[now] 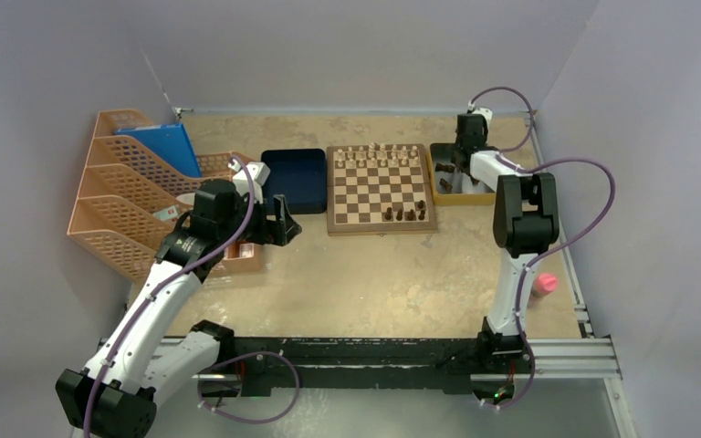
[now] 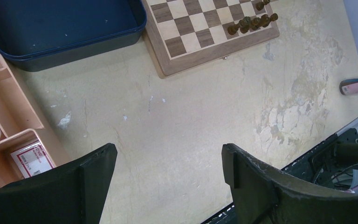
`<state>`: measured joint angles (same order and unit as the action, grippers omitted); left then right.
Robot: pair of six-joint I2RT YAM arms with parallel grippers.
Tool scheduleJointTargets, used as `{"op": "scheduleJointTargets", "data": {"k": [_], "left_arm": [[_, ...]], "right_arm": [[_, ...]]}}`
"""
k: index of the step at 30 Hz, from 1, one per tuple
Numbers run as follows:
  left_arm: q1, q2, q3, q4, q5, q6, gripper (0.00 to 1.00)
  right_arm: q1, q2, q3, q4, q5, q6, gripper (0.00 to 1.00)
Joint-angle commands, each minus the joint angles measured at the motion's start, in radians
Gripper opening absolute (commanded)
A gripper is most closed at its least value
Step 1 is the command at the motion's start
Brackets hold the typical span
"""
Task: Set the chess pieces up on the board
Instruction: Pick up the chess piece from the storage box.
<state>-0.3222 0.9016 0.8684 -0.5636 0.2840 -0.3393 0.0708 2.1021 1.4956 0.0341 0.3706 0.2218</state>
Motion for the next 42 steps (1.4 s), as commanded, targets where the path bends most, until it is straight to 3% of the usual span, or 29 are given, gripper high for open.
{"op": "scheduleJointTargets", "data": {"k": [1, 7, 20, 32, 42], "left_arm": [[-0.005, -0.015, -0.005, 0.022, -0.005, 0.002, 0.83], [-0.005, -0.02, -0.005, 0.019, -0.011, -0.001, 0.83], [-0.004, -0.025, -0.005, 0.02, -0.017, 0.002, 0.83], [-0.005, -0.02, -0.005, 0.022, 0.0, 0.003, 0.83], [-0.005, -0.017, -0.003, 0.027, 0.018, 0.005, 0.83]], "right_arm": [[-0.008, 0.016, 0.041, 0.028, -0.01, -0.016, 0.27], [-0.008, 0.028, 0.038, 0.03, -0.015, -0.013, 0.26], [-0.008, -0.008, 0.031, 0.026, 0.026, -0.007, 0.12], [0.013, -0.166, 0.014, -0.084, -0.003, 0.044, 0.1], [0.12, -0.295, 0.004, -0.157, -0.037, 0.078, 0.11]]}}
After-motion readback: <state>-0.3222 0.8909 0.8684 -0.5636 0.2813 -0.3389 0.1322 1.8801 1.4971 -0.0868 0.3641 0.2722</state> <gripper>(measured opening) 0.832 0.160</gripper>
